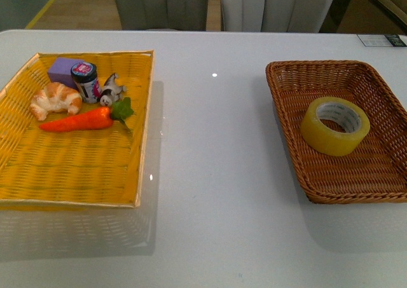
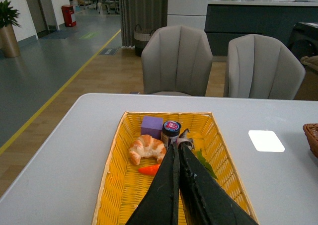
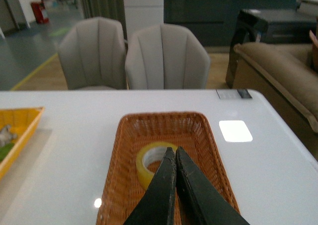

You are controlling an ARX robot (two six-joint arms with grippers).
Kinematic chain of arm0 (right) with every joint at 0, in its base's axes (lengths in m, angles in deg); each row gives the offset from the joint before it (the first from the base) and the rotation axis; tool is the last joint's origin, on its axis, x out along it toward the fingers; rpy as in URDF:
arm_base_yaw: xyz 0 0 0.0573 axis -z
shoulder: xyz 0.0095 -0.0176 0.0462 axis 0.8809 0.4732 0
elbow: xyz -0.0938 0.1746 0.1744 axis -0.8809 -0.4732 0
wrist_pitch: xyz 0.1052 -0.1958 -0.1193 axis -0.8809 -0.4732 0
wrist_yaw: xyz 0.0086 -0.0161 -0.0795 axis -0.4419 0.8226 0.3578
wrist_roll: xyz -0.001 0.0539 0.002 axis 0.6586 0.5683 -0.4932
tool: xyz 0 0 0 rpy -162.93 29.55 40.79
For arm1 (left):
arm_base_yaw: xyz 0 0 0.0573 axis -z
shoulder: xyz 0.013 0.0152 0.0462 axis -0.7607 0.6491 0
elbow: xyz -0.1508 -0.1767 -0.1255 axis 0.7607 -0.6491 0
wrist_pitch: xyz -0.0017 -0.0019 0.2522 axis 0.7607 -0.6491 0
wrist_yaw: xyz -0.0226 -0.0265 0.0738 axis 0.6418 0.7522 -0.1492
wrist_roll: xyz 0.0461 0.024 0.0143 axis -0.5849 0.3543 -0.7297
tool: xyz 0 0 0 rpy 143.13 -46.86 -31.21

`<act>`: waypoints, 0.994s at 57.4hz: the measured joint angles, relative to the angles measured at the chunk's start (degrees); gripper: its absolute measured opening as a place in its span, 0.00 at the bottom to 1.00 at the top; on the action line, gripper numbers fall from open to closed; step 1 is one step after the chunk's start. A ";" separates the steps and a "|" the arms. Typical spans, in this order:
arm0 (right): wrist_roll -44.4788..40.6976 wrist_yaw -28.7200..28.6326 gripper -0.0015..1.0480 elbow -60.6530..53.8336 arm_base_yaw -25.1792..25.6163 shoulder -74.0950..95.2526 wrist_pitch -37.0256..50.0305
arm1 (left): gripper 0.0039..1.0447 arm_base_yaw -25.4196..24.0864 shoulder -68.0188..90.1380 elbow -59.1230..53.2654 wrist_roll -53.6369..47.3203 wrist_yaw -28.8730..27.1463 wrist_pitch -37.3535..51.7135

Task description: Move tape to another basket

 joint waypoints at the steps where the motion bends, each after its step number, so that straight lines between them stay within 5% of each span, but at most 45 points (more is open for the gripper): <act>1: 0.00 -0.20 0.02 0.00 0.00 -1.60 -2.40 | 0.01 0.00 0.00 0.00 0.00 0.00 0.00; 24: 0.00 0.04 0.02 0.00 -0.09 -7.32 -6.88 | 0.01 0.00 0.00 0.00 -0.02 0.00 0.00; 52: -0.09 0.04 0.90 0.00 -0.09 -7.34 -6.88 | 0.91 0.00 0.00 0.00 0.00 0.00 0.00; 57: -0.11 0.04 0.91 0.00 -0.09 -7.32 -6.88 | 0.91 0.00 0.00 0.00 -0.11 0.00 0.00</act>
